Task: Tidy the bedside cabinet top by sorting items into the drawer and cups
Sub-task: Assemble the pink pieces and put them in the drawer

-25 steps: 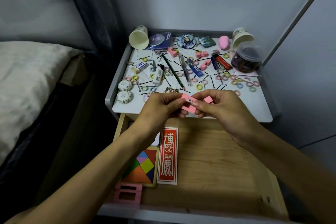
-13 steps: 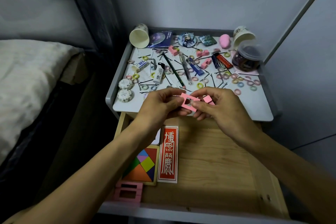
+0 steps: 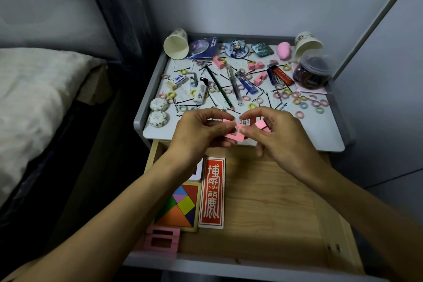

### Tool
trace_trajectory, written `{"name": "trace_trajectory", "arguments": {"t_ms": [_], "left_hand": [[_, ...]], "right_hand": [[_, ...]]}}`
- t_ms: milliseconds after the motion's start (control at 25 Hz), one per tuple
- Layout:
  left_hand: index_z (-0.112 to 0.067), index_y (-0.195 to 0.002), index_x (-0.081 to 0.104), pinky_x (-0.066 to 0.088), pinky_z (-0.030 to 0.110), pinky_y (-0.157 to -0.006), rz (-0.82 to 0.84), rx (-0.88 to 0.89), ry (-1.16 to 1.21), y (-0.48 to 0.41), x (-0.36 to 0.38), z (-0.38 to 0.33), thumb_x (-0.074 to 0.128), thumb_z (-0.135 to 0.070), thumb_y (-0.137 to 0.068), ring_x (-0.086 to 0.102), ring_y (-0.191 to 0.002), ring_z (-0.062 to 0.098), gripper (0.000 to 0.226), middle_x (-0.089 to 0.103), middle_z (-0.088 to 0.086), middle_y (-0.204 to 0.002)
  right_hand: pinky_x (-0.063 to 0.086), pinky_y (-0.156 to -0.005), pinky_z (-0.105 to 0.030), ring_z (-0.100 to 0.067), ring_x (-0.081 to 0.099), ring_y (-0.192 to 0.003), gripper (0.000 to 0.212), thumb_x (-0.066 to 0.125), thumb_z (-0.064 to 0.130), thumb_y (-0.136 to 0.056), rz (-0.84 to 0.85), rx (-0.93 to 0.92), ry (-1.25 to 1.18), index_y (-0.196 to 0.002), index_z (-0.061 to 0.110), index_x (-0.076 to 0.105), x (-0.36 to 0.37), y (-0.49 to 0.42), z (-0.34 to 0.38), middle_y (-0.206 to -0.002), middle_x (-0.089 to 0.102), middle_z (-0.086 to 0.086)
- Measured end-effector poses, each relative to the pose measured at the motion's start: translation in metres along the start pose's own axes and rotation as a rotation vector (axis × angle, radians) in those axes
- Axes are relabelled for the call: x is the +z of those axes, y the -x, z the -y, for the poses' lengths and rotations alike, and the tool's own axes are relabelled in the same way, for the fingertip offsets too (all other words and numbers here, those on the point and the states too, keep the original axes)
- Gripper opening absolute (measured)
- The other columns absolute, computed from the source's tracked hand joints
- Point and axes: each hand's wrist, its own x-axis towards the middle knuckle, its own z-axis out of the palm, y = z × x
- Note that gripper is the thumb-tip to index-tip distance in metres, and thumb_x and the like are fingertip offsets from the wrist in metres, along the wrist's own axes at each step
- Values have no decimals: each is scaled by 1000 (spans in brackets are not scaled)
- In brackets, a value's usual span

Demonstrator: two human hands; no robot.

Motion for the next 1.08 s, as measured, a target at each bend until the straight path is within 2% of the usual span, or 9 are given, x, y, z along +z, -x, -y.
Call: {"name": "trace_trajectory", "arguments": {"t_ms": [80,160,280,400,520,600,720,880,1080], "left_hand": [[0,-98,70,61,27,-64,-3,-11,-6,0,0,-1,63,1,-88,69,-61,24,12,73,22,-86],[-2,-96,70,61,28,-64,-6,-24,-13,-1,-1,0,64,1,-88,69,-60,23,11,73,21,-85],[-5,-96,71,60,28,-61,8,-42,-64,-1,-2,2,66,-2,-87,68,-59,21,10,74,17,-82],[-5,-97,70,57,28,-57,21,-50,-91,-1,-4,3,67,-3,-87,65,-56,18,10,74,16,-80],[-3,-97,70,57,26,-56,37,-65,-83,-1,-2,3,66,-2,-87,65,-54,16,10,74,17,-79],[-2,-97,69,57,24,-55,51,-72,-76,-1,-1,3,66,-2,-88,65,-54,17,10,74,18,-80],[-3,-97,70,58,25,-56,58,-73,-73,-1,-1,4,67,-2,-87,66,-56,17,11,74,17,-81],[2,-101,69,57,24,-55,62,-74,-46,-1,0,5,67,-1,-86,66,-56,18,16,73,22,-84],[0,-103,68,57,25,-57,50,-88,1,-1,-1,3,66,-1,-86,67,-57,18,17,73,21,-84]], "right_hand": [[46,-56,-18,-6,64,-65,16,67,31,-88,-35,30,30,-102,26,66,-2,-2,0,-77,69,6],[45,-67,-21,-5,63,-79,18,57,36,-94,-25,51,47,-106,25,66,-3,-3,0,-85,67,7],[38,-71,-20,-5,49,-75,31,37,28,-105,86,118,-86,-128,29,57,-6,-5,0,-90,58,5],[38,-72,-23,-8,47,-74,39,38,22,-105,164,105,-94,-142,33,43,-9,-5,1,-89,58,7],[45,-75,-14,-3,63,-94,28,50,20,-100,146,104,-87,-128,21,49,-7,-5,0,-106,69,7],[51,-80,-18,-5,67,-95,21,62,20,-93,78,101,-126,-113,16,58,-6,-5,-2,-105,72,1],[55,-85,-28,-5,69,-89,15,71,21,-86,1,54,-110,-101,18,68,-4,-4,-5,-93,74,4],[54,-82,-24,-2,68,-91,16,71,16,-86,-12,24,-129,-101,20,73,1,-3,-5,-94,74,8],[51,-64,-20,-3,67,-83,23,66,17,-91,28,9,-63,-111,25,72,1,-3,-5,-96,74,8]]}}
